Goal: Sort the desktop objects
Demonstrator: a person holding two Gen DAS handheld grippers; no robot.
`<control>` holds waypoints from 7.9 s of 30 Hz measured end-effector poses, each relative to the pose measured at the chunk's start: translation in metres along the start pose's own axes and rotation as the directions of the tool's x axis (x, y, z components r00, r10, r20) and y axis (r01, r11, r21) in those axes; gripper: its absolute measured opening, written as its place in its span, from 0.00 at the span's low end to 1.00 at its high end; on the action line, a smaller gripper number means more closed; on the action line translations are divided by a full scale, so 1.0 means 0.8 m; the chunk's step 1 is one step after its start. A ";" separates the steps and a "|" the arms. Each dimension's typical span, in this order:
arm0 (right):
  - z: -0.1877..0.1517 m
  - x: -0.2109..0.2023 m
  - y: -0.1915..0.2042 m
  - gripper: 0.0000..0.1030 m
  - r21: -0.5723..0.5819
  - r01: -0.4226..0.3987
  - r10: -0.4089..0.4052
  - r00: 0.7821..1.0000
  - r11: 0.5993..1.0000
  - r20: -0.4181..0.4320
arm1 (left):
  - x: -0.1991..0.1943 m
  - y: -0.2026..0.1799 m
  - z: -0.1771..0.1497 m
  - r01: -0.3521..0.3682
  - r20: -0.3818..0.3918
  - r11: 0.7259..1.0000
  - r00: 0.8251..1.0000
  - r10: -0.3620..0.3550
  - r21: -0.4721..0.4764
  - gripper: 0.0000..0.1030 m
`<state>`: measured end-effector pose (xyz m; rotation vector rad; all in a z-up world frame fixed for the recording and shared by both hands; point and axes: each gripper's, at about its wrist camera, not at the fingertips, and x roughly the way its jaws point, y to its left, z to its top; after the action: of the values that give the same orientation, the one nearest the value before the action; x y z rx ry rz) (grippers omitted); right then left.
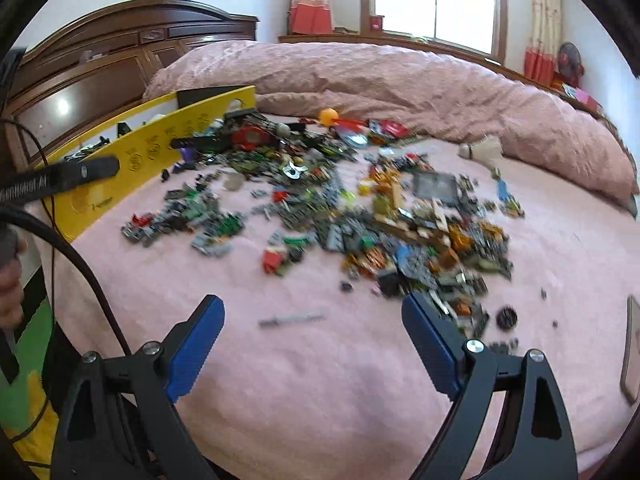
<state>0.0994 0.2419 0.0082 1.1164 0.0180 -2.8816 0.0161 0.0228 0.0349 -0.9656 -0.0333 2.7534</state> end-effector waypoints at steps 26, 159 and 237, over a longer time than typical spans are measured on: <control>-0.065 0.029 -0.024 0.95 0.044 0.018 -0.021 0.997 0.999 0.075 | 0.087 -0.056 -0.051 0.128 -0.030 0.986 0.992 -0.126 0.104 0.35; -0.007 -0.021 0.098 0.15 -0.275 -0.096 0.172 0.947 0.957 0.270 | -0.030 0.022 -0.022 0.121 0.151 0.991 0.980 -0.128 0.057 0.15; 0.286 0.195 0.334 0.41 -0.185 -0.526 0.527 0.848 0.830 -0.051 | 0.046 0.351 0.126 -0.368 -0.104 0.837 0.928 0.358 -0.405 0.50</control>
<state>-0.1558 -0.0382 0.0737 0.9047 -0.0105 -2.3293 -0.1310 -0.2380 0.0651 -1.2185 -0.5099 3.1587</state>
